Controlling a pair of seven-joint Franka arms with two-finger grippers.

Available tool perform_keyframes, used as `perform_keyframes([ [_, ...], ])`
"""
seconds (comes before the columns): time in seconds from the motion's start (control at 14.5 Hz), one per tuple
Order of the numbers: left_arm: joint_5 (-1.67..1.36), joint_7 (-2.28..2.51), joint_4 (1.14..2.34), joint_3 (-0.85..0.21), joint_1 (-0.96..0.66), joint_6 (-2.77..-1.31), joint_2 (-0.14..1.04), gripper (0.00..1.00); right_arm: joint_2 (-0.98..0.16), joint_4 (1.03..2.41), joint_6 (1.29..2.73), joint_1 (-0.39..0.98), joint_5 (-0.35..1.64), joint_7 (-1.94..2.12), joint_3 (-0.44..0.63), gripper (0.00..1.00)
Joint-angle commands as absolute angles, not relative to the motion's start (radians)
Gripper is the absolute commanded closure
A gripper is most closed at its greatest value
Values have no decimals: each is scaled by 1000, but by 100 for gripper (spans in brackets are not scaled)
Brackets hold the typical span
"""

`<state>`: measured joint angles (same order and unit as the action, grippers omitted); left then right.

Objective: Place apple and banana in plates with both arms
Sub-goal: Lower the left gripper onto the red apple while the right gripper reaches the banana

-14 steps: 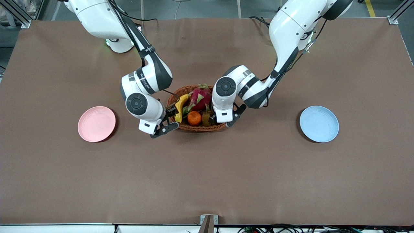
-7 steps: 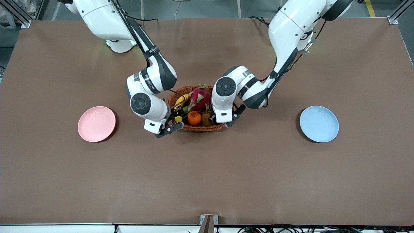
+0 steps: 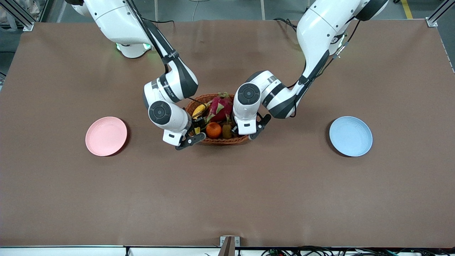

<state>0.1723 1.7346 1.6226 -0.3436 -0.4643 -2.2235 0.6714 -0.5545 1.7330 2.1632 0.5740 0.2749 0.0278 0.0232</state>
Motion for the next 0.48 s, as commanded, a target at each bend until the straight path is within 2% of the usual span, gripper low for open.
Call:
perform_keyframes([
  [0.0,196,1738,1637,-344,-457,-2117,577,92,-566,1720,2175,592,281,32,32,37],
  [0.41,186,1636,1638,-345,-394,-2008,476,96,-566,1718,2191,612,187,26,34,39],
])
